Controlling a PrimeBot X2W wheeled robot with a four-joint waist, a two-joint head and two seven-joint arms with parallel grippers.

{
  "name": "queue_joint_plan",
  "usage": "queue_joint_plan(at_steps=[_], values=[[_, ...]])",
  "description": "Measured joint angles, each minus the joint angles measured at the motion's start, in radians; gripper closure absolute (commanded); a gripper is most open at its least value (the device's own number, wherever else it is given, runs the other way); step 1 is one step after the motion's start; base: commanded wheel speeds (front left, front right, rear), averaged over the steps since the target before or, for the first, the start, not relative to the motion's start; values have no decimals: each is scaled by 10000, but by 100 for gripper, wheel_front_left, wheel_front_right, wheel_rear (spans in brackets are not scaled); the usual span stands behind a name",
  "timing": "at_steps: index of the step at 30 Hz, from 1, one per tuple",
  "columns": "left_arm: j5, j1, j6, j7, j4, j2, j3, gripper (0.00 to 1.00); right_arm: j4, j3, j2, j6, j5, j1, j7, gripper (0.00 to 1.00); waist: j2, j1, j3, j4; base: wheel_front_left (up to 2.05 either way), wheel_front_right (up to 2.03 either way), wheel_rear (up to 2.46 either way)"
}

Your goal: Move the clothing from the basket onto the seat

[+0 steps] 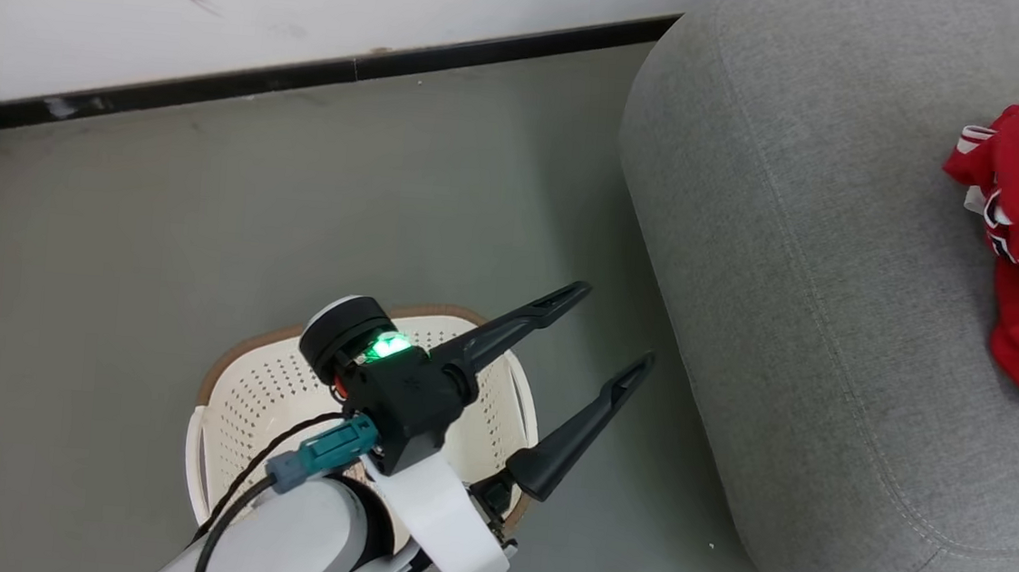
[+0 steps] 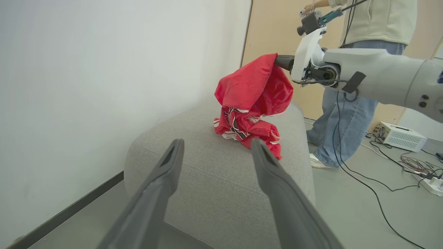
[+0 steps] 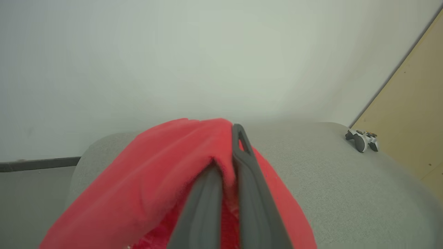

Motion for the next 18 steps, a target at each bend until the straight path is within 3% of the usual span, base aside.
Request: queue_joint_plan(at_steps=[9,18], values=[[142,-579,0,88,-105,-209,-305,0,1122,-140,1012,0,-397,368,-351,100,0,0,674,186,0,0,0],[219,-932,-2,90,-23,-228,-430,0,1643,-314,1158,0,-420,518,-702,100,0,0,1045,188,0,0,0]])
